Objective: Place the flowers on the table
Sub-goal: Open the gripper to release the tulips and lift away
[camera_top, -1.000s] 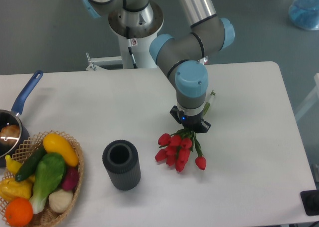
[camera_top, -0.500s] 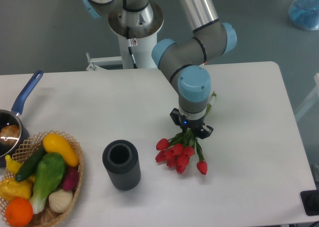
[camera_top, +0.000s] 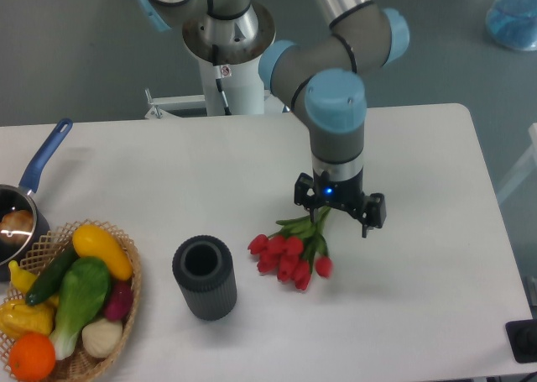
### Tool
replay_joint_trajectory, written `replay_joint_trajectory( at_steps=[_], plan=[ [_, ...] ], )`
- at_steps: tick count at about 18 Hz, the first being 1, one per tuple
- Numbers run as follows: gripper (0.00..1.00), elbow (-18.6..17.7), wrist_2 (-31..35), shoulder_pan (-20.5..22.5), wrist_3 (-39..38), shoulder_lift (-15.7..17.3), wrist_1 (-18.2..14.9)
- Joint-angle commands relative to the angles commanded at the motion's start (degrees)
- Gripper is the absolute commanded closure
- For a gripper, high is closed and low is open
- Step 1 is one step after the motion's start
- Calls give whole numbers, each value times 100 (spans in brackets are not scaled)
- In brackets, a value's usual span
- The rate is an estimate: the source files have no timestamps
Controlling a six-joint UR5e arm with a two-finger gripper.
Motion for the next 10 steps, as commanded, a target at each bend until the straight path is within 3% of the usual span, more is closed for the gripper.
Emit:
replay_joint_trajectory(
  at_steps=[10],
  plan=[
    [0, -43, -79, 114, 70, 185, 89]
  ],
)
